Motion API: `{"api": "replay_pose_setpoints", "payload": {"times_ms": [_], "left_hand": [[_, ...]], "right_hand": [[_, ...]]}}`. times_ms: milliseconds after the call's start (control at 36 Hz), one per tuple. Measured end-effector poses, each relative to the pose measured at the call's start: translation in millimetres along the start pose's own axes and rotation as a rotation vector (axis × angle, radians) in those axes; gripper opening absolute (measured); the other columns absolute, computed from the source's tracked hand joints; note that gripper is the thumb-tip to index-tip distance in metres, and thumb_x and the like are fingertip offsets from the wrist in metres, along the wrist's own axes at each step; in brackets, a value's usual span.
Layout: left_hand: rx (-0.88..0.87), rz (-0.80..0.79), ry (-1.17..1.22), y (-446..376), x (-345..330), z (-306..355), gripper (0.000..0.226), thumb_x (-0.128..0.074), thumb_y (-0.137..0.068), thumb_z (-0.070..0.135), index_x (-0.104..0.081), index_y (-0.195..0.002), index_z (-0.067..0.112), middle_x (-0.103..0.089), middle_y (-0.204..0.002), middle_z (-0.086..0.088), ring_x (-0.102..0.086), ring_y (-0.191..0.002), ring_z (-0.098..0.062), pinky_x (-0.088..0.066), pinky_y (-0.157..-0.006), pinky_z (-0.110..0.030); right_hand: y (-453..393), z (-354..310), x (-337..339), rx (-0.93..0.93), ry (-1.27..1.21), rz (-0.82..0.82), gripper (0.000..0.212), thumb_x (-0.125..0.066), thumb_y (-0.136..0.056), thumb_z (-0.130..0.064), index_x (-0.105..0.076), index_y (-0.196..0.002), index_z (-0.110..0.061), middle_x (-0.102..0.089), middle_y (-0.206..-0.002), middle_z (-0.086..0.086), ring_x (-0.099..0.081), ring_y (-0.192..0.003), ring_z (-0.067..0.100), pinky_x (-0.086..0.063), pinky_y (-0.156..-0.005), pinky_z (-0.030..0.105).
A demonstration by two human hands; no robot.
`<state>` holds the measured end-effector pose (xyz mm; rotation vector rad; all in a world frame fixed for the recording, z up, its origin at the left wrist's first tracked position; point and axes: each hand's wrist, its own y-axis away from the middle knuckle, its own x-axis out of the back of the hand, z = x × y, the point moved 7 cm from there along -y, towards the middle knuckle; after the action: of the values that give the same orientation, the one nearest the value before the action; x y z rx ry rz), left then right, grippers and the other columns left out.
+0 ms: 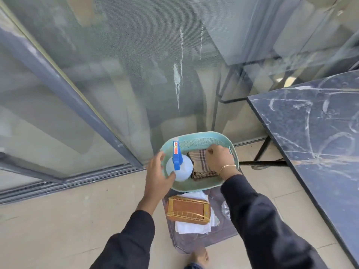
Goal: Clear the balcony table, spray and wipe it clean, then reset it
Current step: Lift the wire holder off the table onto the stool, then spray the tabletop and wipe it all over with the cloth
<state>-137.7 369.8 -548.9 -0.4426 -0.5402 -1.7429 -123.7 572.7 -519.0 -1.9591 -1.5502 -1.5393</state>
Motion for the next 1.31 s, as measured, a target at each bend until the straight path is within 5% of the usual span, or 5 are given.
{"api": "replay_pose_setpoints", "payload": {"times_ms": [417, 639, 806, 972, 1306], "left_hand": [[-0.083, -0.115, 0.021, -41, -37, 11, 0.058, -0.077, -0.079, 0.016, -0.05, -0.13, 0.008, -0.053, -0.115, 0.006, -0.049, -0.104, -0.008, -0.029, -0.081, 0.006], [-0.02, -0.005, 0.065, -40, -43, 10, 0.062, -0.072, -0.083, 0.015, -0.04, -0.136, 0.006, -0.055, -0.13, -0.008, -0.053, -0.115, -0.021, -0.042, -0.101, -0.032], [-0.033, -0.069, 0.162, -38, -49, 22, 0.042, -0.068, -0.086, 0.011, -0.04, -0.112, 0.029, -0.055, -0.095, 0.01, -0.054, -0.083, 0.01, -0.036, -0.076, 0.0], [-0.093, -0.1, 0.187, -39, -43, 55, 0.03, -0.068, -0.086, 0.012, -0.044, -0.098, 0.024, -0.049, -0.084, 0.007, -0.051, -0.071, 0.006, -0.037, -0.069, -0.006], [-0.159, -0.103, 0.322, 7, -26, 191, 0.023, -0.064, -0.082, 0.007, -0.052, -0.074, 0.025, -0.052, -0.063, 0.004, -0.048, -0.058, -0.02, -0.045, -0.066, -0.032]], "right_hand": [[-68, 27, -72, 0.252, 0.535, -0.24, 0.057, -0.057, -0.084, -0.011, -0.039, -0.137, -0.019, -0.033, -0.137, 0.011, -0.045, -0.122, 0.033, -0.042, -0.1, 0.044], [-79, 28, -78, 0.293, 0.676, -0.163, 0.049, -0.043, -0.092, -0.014, -0.032, -0.14, -0.017, -0.037, -0.141, 0.011, -0.031, -0.131, 0.032, -0.033, -0.104, 0.047], [-66, 18, -62, 0.279, 0.817, -0.072, 0.036, -0.049, -0.09, -0.019, -0.052, -0.126, -0.019, -0.052, -0.13, 0.003, -0.031, -0.13, 0.028, -0.032, -0.102, 0.043], [-41, 21, -32, 0.163, 0.408, -0.17, 0.035, -0.046, -0.09, -0.015, -0.056, -0.122, -0.004, -0.059, -0.124, 0.016, -0.054, -0.118, 0.032, -0.045, -0.096, 0.036], [65, 61, 114, -0.115, -0.429, 0.132, 0.035, -0.052, -0.089, -0.016, -0.055, -0.119, 0.001, -0.059, -0.123, 0.021, -0.054, -0.115, 0.035, -0.045, -0.096, 0.035]]}}
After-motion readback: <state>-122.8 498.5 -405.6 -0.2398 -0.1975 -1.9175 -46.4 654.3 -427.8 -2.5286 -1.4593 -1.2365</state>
